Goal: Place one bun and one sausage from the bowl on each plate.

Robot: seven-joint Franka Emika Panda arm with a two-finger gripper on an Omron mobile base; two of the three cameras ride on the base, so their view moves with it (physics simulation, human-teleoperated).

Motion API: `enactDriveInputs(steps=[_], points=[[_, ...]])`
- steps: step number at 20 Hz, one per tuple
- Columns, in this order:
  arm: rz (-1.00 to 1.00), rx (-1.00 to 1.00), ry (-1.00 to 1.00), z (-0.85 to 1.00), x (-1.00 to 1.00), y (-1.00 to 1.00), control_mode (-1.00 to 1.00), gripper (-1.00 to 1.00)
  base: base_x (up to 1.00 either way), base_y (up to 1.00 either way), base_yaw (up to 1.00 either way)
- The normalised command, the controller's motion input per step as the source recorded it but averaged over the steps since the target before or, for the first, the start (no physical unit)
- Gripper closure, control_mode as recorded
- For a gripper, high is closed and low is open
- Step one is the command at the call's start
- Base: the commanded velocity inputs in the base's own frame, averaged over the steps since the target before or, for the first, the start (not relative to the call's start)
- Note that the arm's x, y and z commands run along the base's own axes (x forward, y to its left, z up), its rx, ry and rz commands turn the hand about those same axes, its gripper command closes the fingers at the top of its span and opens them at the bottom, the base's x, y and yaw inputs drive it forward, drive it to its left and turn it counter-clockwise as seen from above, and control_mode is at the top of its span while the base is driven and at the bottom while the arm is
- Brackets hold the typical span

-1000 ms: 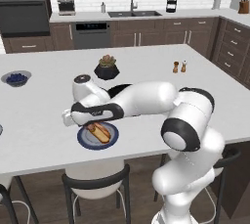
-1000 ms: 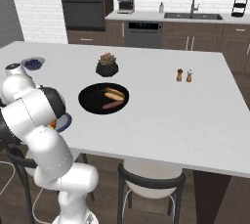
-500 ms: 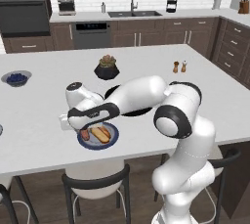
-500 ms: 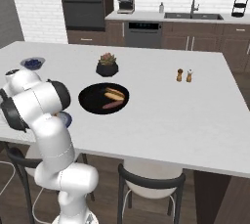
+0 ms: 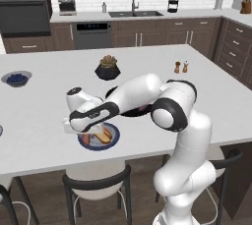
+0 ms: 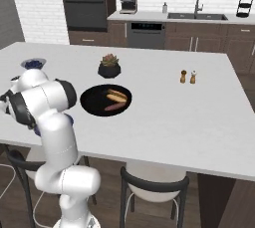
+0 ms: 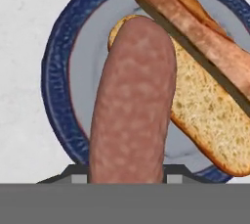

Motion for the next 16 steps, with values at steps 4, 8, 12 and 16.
enactDriveInputs(steps=[4, 8, 12, 16], points=[[-0.05, -0.03, 0.06, -0.06, 0.16, -0.17, -1.00, 1.00, 0.00, 0.00, 0.00], [0.00, -0.03, 0.04, -0.03, 0.16, -0.04, -1.00, 1.00, 0.00, 0.00, 0.00], [0.03, -0.08, 0.00, -0.15, 0.00, 0.00, -1.00, -1.00, 0.00, 0.00, 0.00], [0.04, -0.06, 0.00, -0.05, -0.05, 0.00, -1.00, -1.00, 0.00, 0.00, 0.00]])
